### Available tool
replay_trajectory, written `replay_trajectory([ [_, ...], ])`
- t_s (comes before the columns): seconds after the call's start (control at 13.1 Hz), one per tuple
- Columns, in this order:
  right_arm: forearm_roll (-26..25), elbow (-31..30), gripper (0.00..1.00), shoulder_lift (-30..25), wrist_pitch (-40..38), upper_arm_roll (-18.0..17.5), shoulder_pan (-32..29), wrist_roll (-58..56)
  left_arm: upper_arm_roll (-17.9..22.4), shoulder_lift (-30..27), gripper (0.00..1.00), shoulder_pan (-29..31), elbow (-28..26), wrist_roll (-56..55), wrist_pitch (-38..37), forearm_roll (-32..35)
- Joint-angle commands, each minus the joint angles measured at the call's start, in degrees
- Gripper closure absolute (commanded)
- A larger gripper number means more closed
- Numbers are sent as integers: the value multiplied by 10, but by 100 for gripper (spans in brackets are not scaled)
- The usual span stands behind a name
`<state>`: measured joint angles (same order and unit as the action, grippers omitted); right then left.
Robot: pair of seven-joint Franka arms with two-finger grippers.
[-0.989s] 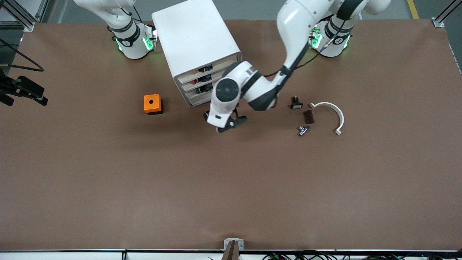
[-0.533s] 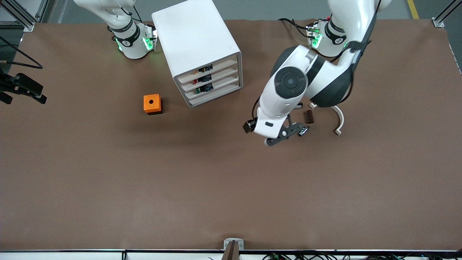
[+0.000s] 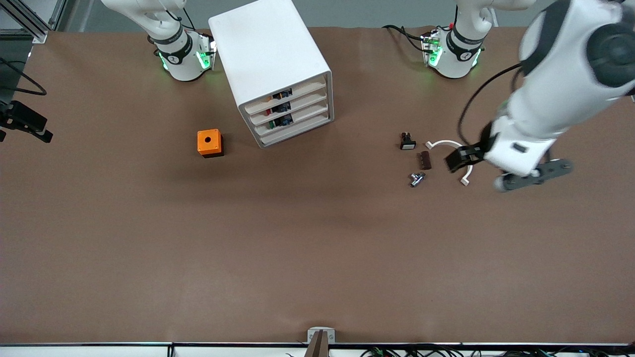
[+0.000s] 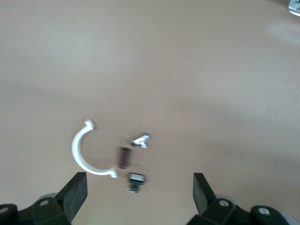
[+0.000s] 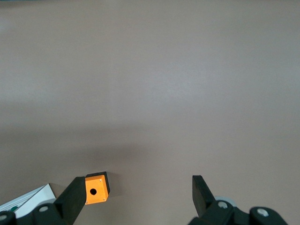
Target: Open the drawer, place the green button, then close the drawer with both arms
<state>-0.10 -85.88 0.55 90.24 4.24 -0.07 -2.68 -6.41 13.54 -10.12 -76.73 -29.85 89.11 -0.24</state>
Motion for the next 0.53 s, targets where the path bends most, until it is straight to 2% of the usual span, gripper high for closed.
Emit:
replay_trajectory([
  [0.0, 4, -3, 0, -6, -11, -13, 6, -1, -7, -41, 1, 56, -18, 87, -24, 11],
  [0.46, 7, 12, 0, -6, -13, -14, 6, 6, -4, -87, 0, 111, -23, 203, -73, 10],
])
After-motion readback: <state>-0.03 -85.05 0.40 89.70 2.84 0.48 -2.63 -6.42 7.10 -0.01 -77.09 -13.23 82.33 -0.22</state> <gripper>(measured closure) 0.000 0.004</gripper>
